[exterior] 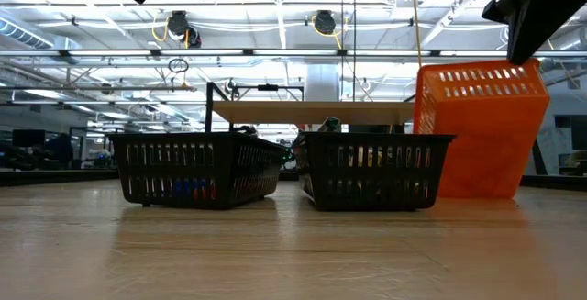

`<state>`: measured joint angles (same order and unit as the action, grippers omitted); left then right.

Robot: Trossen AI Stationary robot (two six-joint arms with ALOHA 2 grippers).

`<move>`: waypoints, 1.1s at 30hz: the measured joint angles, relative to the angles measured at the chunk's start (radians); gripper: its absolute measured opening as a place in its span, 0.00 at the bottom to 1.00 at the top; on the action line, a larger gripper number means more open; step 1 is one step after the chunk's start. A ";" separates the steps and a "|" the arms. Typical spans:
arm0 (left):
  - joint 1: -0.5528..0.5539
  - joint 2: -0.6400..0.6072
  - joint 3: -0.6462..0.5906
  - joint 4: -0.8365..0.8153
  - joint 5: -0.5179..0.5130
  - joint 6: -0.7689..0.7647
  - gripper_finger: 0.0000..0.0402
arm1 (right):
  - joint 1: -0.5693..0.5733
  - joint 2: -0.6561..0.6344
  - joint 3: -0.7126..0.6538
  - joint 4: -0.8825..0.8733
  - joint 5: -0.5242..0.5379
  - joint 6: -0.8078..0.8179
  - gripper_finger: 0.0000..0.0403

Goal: Pick & Place Office Desk Supplies
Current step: Put the orange basket filled with rubber band on the shelf

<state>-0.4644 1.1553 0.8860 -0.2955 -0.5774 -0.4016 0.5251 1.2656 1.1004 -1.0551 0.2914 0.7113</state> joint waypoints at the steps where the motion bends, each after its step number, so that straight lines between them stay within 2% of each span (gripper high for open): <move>1: 0.000 0.000 0.000 0.000 0.000 -0.001 0.59 | 0.000 0.005 0.000 0.021 -0.005 0.000 0.00; 7: 0.000 0.000 0.000 0.000 0.001 -0.020 0.59 | -0.002 0.079 -0.007 0.109 -0.086 0.003 0.00; 14: 0.000 0.000 0.000 -0.001 0.001 -0.027 0.59 | -0.034 0.194 -0.086 0.225 -0.194 -0.018 0.00; 24: 0.000 0.000 0.000 -0.001 0.002 -0.027 0.59 | -0.060 0.209 -0.137 0.287 -0.237 0.010 0.00; 28: 0.000 0.000 0.000 -0.001 0.004 -0.027 0.59 | -0.061 0.210 -0.160 0.373 -0.295 -0.005 0.05; 33: 0.000 0.000 0.000 -0.001 0.004 -0.027 0.59 | -0.065 0.209 -0.161 0.387 -0.294 -0.014 0.20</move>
<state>-0.4648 1.1553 0.8860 -0.2962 -0.5732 -0.4282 0.4601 1.4750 0.9394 -0.6678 -0.0031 0.6971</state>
